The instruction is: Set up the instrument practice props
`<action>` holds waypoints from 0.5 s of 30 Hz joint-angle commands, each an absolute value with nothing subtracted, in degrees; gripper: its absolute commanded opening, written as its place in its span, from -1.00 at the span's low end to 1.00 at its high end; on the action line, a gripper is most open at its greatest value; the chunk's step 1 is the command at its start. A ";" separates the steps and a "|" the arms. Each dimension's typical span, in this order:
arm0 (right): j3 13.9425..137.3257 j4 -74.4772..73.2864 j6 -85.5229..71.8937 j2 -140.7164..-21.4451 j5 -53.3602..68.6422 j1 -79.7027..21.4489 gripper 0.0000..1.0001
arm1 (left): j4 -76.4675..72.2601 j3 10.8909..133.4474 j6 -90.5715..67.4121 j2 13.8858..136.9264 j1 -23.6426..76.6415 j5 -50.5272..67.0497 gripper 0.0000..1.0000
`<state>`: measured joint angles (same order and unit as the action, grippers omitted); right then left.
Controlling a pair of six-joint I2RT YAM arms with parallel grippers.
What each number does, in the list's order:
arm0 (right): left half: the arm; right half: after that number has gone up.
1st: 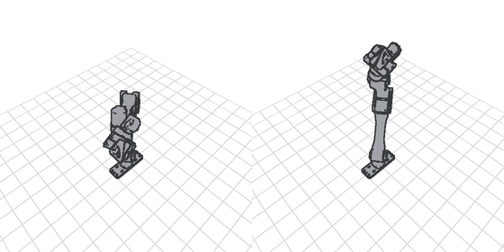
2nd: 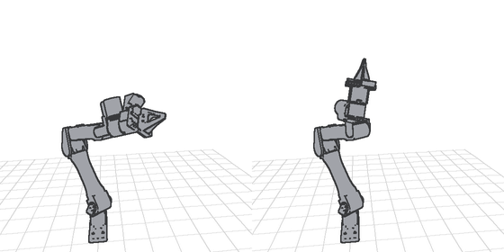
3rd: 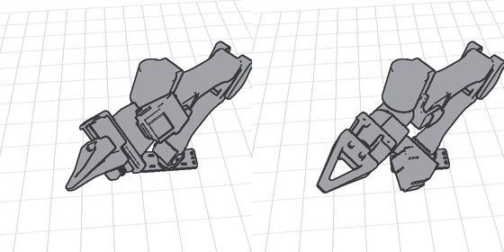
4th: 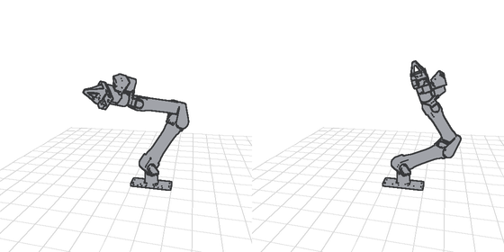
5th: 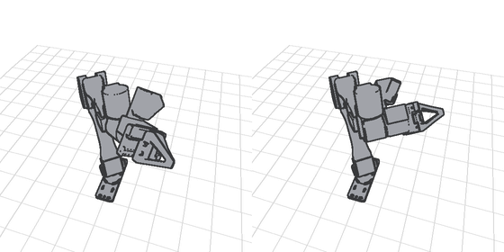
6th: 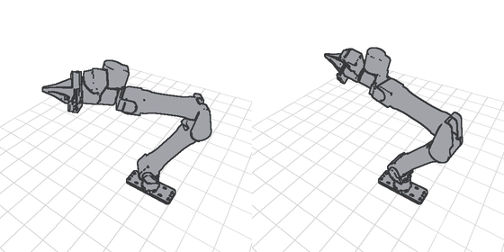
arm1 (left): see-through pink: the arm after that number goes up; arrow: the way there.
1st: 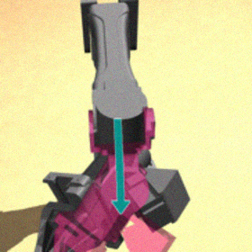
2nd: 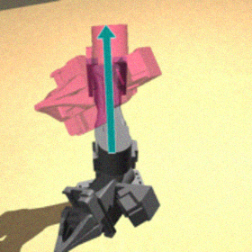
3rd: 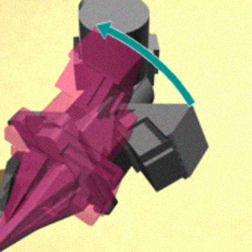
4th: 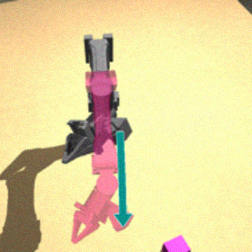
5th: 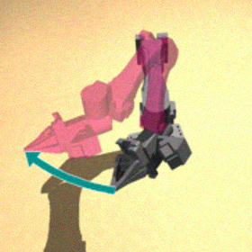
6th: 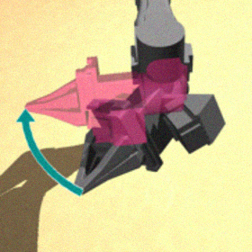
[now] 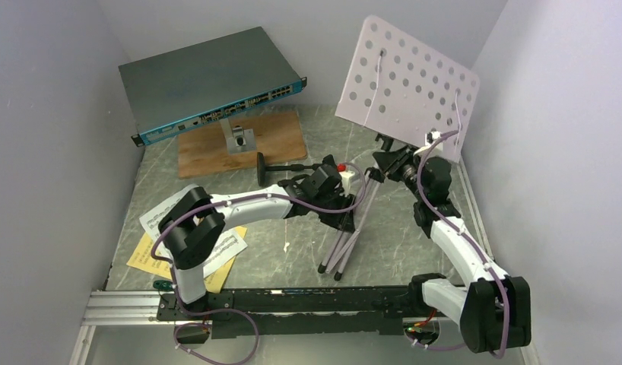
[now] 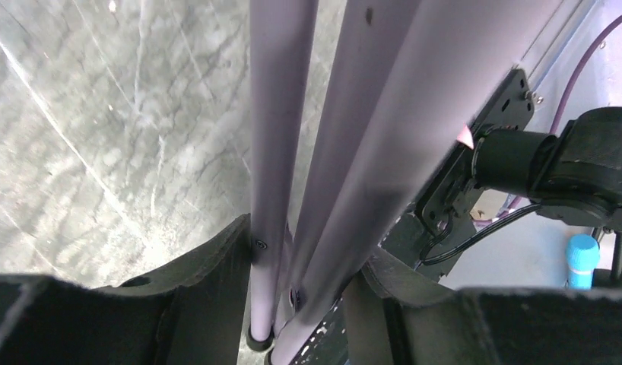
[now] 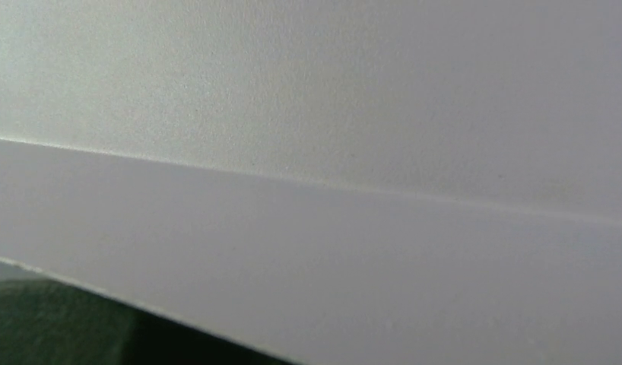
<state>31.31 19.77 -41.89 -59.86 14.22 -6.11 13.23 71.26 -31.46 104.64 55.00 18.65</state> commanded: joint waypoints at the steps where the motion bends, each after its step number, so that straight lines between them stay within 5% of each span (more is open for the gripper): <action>1: 42.55 42.97 -33.54 -52.89 34.09 -7.97 -1.00 | 16.22 72.69 -26.90 104.63 50.09 3.75 -0.73; 5: 41.83 48.83 -32.71 -51.95 38.49 -9.48 -1.00 | 14.90 73.01 -25.11 103.46 50.01 -0.78 -1.00; 15: 37.05 55.59 -25.49 -44.80 46.32 -15.46 -1.00 | -0.20 62.13 -17.40 98.54 50.01 -13.44 -1.00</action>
